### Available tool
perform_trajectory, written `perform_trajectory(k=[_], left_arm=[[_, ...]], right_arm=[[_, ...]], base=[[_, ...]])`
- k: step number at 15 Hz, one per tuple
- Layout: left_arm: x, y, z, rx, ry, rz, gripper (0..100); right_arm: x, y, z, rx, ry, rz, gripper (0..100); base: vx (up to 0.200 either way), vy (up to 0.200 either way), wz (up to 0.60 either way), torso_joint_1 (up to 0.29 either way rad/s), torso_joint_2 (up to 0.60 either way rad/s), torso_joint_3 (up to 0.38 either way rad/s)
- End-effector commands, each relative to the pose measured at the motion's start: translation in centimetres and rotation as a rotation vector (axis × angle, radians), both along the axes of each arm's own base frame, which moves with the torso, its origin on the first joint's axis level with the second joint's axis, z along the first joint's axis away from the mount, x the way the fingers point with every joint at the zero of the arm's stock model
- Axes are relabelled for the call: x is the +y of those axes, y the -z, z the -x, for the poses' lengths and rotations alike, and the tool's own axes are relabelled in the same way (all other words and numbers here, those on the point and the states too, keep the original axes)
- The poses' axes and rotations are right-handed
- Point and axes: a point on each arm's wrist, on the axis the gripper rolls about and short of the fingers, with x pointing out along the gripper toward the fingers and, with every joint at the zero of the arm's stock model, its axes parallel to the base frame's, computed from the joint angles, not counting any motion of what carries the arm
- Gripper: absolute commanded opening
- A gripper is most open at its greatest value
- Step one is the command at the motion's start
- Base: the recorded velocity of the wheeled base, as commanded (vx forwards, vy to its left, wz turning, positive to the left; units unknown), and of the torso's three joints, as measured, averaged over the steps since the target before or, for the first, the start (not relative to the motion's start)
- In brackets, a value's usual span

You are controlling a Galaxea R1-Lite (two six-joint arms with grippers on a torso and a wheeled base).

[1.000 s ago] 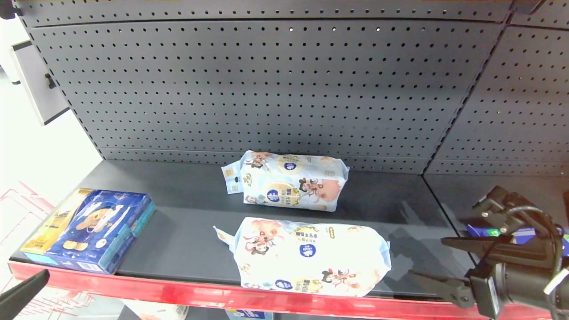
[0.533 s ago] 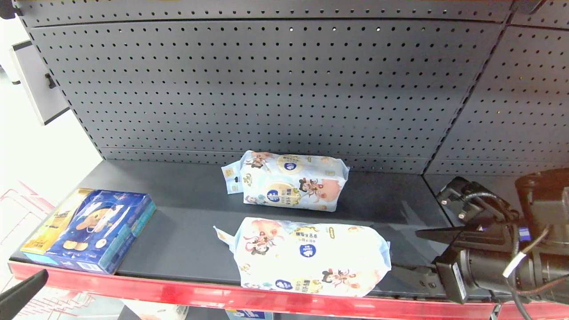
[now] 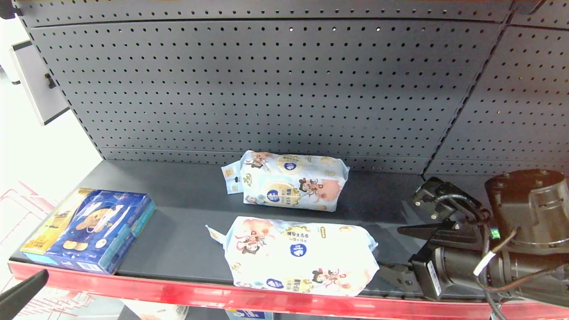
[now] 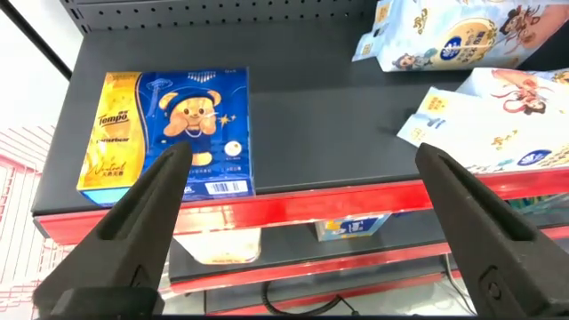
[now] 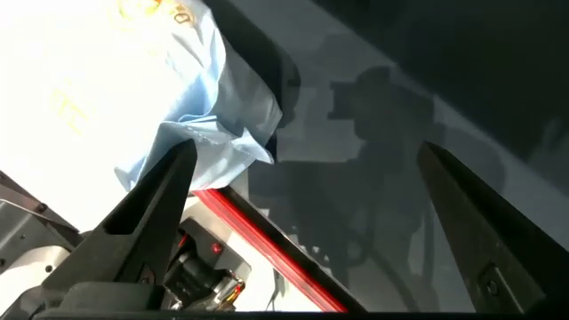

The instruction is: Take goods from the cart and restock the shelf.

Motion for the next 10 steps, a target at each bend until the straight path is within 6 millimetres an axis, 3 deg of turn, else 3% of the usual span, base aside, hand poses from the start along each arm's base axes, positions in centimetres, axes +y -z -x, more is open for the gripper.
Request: perform_trajectory(k=[1, 10], left_arm=[[-0.02, 0.01, -0.12, 0.006, 0.0, 0.0, 100], [-0.01, 0.01, -0.09, 0.004, -0.004, 0.002, 100]], right_arm=[[0.36, 0.26, -0.13, 0.01, -0.011, 0.007, 100], [1.27, 0.15, -0.39, 0.009, -0.034, 0.006, 100]], base=[[0.0, 0.0, 0.0, 0.0, 0.0, 0.0], [0.0, 0.0, 0.0, 0.0, 0.0, 0.0]])
